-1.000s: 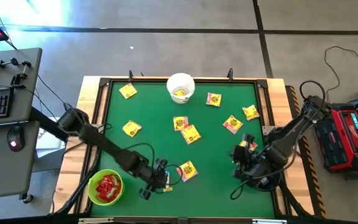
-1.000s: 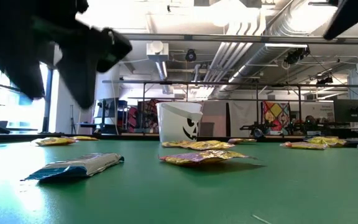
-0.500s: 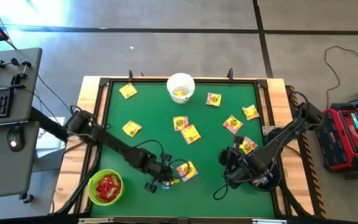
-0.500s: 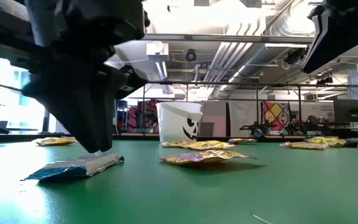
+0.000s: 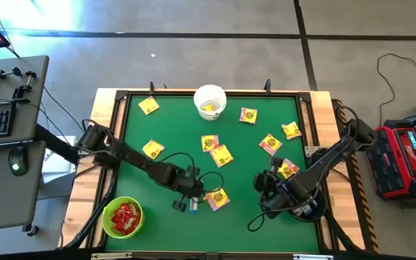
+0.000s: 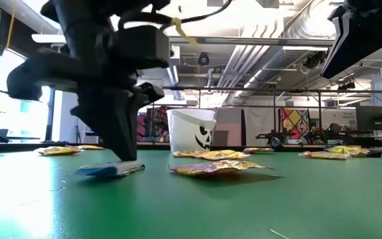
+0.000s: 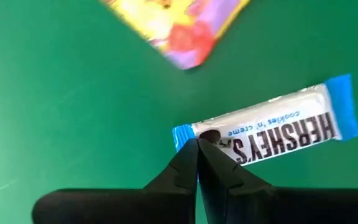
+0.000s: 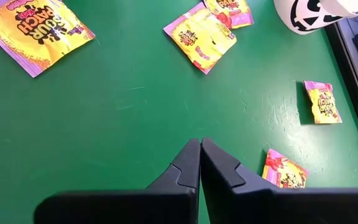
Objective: Sort candy by brand, put in halloween buckets
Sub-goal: Put the white candy into the black bucket
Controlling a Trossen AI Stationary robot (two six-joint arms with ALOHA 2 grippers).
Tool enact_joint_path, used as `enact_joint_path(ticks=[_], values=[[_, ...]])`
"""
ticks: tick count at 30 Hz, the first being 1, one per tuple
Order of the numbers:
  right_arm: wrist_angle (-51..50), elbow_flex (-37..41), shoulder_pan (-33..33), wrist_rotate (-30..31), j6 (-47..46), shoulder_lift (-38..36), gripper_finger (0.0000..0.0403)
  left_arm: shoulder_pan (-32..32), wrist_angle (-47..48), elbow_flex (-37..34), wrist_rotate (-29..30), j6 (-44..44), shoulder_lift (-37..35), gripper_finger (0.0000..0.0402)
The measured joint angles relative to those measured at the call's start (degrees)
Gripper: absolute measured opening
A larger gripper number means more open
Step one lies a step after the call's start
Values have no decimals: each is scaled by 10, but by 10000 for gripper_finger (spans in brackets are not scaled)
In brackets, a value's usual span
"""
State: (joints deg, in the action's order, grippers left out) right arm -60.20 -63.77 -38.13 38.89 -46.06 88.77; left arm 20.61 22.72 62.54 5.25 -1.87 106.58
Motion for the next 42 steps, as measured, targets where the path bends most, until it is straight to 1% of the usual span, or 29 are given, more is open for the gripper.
enact_joint_path(ticks=[5,9,12,16,25,31,36,39,42], values=[[-1,0,0,0,0,0,0,-12,19,0,2,-8,-22,1],[0,0,0,0,0,0,0,4,9,0,-51,-28,-45,0],[-1,0,0,0,0,0,0,18,-2,-1,-82,-28,-42,0],[1,0,0,0,-1,0,0,21,-17,-14,-71,-18,-23,0],[-3,0,0,3,-2,0,0,-12,-62,-18,-67,-9,-1,0],[1,23,0,2,-7,0,0,-43,-79,-18,-60,-12,-1,0],[3,48,0,-7,-37,0,0,-74,-81,-18,-44,-13,-1,0],[6,52,0,-12,-44,0,0,-97,-81,-18,-28,-14,-1,0],[11,52,0,-15,-38,0,0,-120,-76,-19,-33,-22,-6,0]])
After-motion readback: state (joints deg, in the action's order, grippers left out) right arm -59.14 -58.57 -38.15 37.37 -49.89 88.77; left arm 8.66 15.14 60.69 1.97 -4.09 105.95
